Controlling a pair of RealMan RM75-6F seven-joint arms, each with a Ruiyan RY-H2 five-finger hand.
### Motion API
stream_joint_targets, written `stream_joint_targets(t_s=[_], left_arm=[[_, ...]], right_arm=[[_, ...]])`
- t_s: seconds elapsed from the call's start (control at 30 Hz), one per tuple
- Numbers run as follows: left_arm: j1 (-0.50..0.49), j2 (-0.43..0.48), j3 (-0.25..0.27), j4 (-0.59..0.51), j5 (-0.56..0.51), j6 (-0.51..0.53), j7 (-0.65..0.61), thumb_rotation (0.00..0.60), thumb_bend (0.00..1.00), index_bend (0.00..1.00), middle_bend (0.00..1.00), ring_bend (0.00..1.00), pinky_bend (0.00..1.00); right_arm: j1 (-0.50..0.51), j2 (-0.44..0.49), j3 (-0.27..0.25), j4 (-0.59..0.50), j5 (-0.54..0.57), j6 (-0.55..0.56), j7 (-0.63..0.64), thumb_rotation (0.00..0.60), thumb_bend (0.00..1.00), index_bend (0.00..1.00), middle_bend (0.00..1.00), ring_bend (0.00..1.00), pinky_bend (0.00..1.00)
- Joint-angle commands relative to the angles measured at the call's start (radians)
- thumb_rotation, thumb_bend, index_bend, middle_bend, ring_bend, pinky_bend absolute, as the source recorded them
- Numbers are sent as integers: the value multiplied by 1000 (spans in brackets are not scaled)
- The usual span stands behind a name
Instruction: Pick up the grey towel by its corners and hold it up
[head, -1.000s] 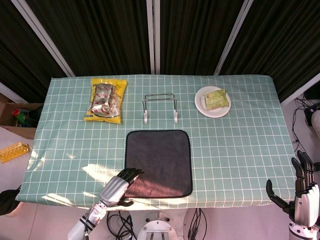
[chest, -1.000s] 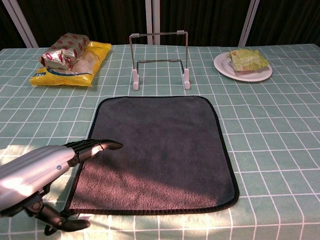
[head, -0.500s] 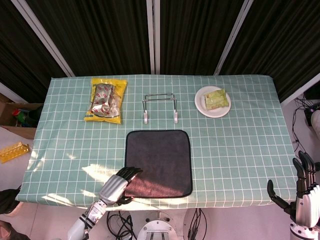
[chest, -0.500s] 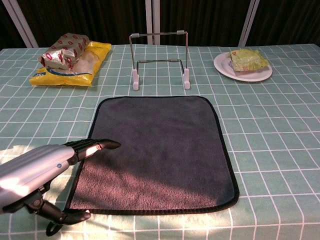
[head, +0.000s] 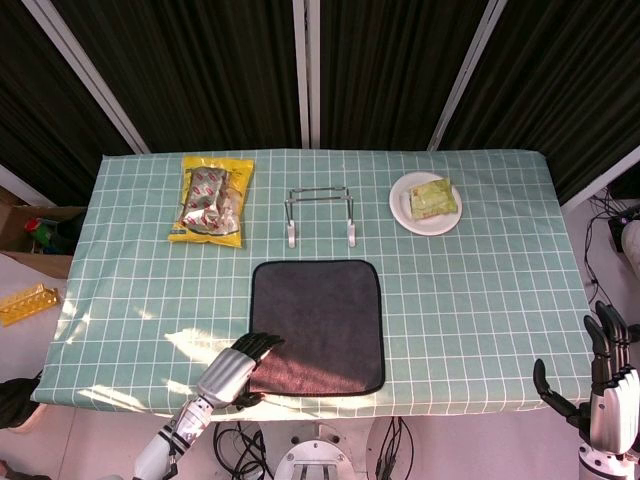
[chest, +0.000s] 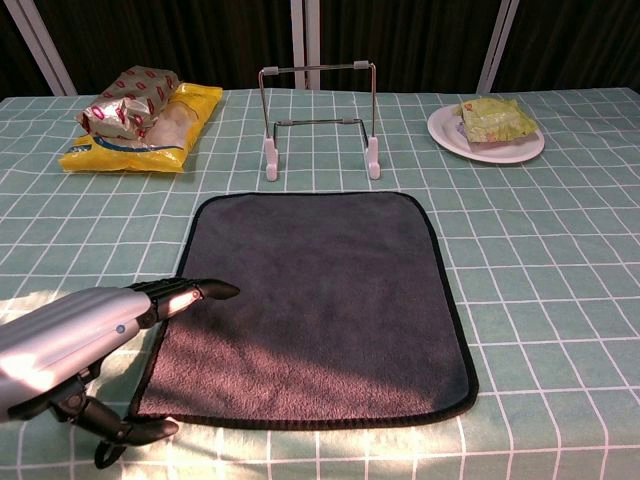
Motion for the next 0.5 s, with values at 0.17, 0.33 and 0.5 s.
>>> stream_joint_targets(t_s=[0.17,0.33,0.5], left_arm=[[3,-7,-5,19,3,19,25,600,275,119,87,83,129],[3,-9,-7,18,-2,22,25,600,290,166,87,83,129],[4,-4,-10,19,15,44,10,600,297,279,89,84,129]], right_arm=[[0,-1,-2,1,2,-5,-1,600,388,0,0,0,0],[0,-1,-2,1,3,-7,-1,600,389,0,0,0,0],[1,-2,-2,-1,5,-9,-1,600,390,0,0,0,0]])
